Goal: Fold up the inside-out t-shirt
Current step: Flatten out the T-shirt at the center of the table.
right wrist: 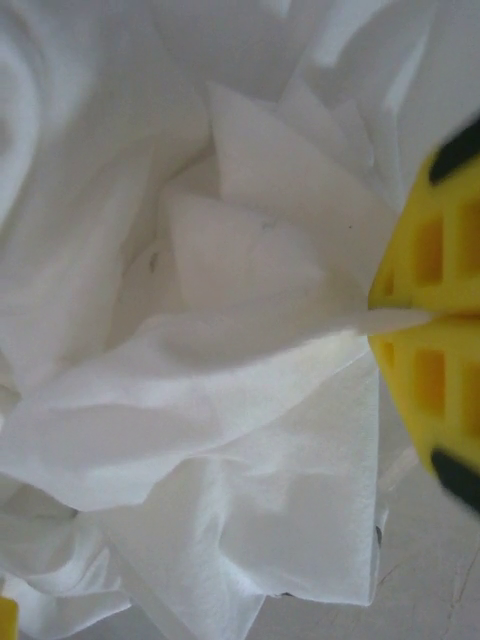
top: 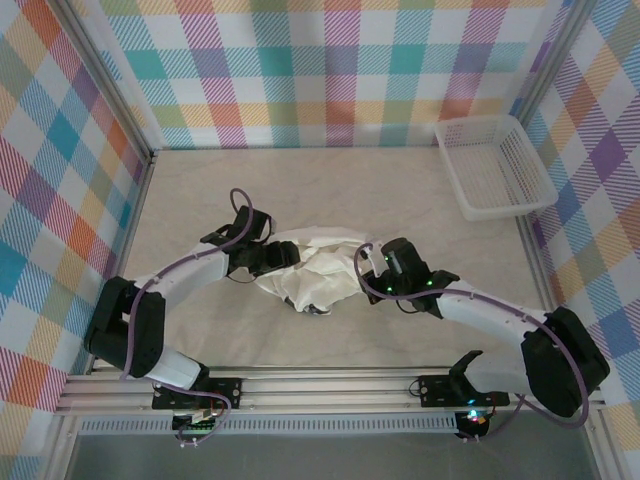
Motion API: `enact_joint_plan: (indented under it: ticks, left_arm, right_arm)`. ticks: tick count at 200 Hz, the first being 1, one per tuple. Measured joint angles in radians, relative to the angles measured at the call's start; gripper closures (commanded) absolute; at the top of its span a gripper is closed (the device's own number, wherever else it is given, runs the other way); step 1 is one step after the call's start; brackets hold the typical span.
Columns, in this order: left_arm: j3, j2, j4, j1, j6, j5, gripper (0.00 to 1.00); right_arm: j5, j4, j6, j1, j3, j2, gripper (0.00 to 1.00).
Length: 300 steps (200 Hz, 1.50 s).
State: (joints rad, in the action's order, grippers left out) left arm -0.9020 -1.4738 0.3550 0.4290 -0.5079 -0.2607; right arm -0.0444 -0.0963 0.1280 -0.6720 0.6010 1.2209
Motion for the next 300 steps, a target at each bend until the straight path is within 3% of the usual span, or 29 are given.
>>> enact_joint_plan:
  ticks: [13,33,50,63,67,76,86,88,112,133,159,197,237,258,283,300]
  left_arm:
    - [0.011,0.014,0.006,0.001,-0.006,-0.005,0.14]
    - [0.035,0.014,0.015,0.012,-0.018,-0.008,0.12]
    - [0.043,0.000,0.020,0.021,-0.023,-0.007,0.15]
    - [0.043,-0.018,0.009,0.025,-0.025,-0.002,0.23]
    - [0.042,-0.027,0.005,0.026,-0.032,0.007,0.28]
    - [0.036,-0.050,0.000,0.027,-0.029,0.025,0.52]
    - [0.021,-0.087,0.000,0.027,-0.030,0.048,0.97]
    - [0.015,-0.097,0.002,0.027,-0.027,0.056,1.00]
    - [-0.056,-0.147,0.036,-0.010,-0.011,0.082,1.00]
    - [-0.158,-0.078,0.113,-0.115,0.012,0.054,1.00]
    - [-0.457,0.059,0.225,-0.208,0.052,0.052,1.00]
    - [-0.854,0.213,0.223,-0.207,0.080,0.036,1.00]
    - [-1.058,0.179,0.184,-0.171,0.091,0.042,1.00]
    - [-1.139,0.035,0.114,-0.087,0.116,0.100,1.00]
    - [-1.404,-0.314,0.081,-0.020,0.136,0.145,1.00]
    - [-1.661,-0.615,0.116,0.003,0.145,0.159,0.68]
  right_arm:
    - [-0.002,-0.011,0.019,0.000,0.000,-0.044,1.00]
    - [-0.024,-0.009,0.044,0.000,0.003,-0.143,1.00]
    - [-0.053,-0.010,0.051,-0.002,0.017,-0.177,1.00]
    - [-0.077,-0.012,0.055,-0.002,0.030,-0.172,1.00]
    - [-0.084,-0.013,0.056,-0.002,0.032,-0.169,1.00]
    - [-0.094,-0.022,0.060,-0.002,0.038,-0.163,1.00]
    - [-0.100,-0.036,0.065,-0.002,0.047,-0.154,1.00]
    - [-0.100,-0.042,0.066,-0.002,0.050,-0.153,1.00]
    - [-0.086,-0.149,0.067,-0.002,0.135,-0.153,1.00]
    - [-0.072,-0.229,0.065,-0.002,0.277,-0.201,1.00]
    - [-0.087,-0.244,0.038,-0.009,0.454,-0.298,1.00]
    - [-0.140,-0.243,-0.027,-0.109,0.603,-0.345,1.00]
    - [-0.159,-0.242,-0.048,-0.167,0.626,-0.320,1.00]
    - [-0.130,-0.220,-0.047,-0.168,0.626,-0.289,1.00]
    - [0.018,-0.210,-0.016,-0.172,0.644,-0.246,1.00]
    - [0.209,-0.250,0.045,-0.170,0.687,-0.188,1.00]
